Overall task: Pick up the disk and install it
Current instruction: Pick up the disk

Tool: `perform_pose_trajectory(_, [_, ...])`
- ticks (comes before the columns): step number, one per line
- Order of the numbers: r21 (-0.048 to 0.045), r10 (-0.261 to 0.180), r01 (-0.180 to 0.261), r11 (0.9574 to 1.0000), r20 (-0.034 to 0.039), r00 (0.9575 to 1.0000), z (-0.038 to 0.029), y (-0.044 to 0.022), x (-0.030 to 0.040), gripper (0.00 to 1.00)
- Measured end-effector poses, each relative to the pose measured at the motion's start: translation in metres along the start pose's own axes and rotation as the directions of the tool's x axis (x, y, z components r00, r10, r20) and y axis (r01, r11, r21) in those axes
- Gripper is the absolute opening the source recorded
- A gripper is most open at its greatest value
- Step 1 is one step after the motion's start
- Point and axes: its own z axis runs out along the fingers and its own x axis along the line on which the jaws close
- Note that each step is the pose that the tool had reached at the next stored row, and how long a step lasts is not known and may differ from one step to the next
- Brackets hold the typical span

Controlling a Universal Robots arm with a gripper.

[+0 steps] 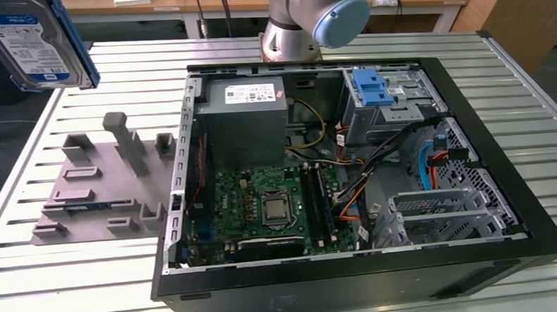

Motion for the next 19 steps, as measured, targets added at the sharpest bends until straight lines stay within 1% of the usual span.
perform_pose_trajectory(3, [0.0000,0.000,0.000,1.0000,0.0000,1.0000,-0.0004,0.0000,0.0000,0.37])
perform_pose_trajectory(14, [0.0000,0.000,0.000,1.0000,0.0000,1.0000,-0.0056,0.0001,-0.0001,0.37])
perform_pose_trajectory(19, [0.0000,0.000,0.000,1.0000,-0.0003,1.0000,-0.0066,0.0001,-0.0004,0.37])
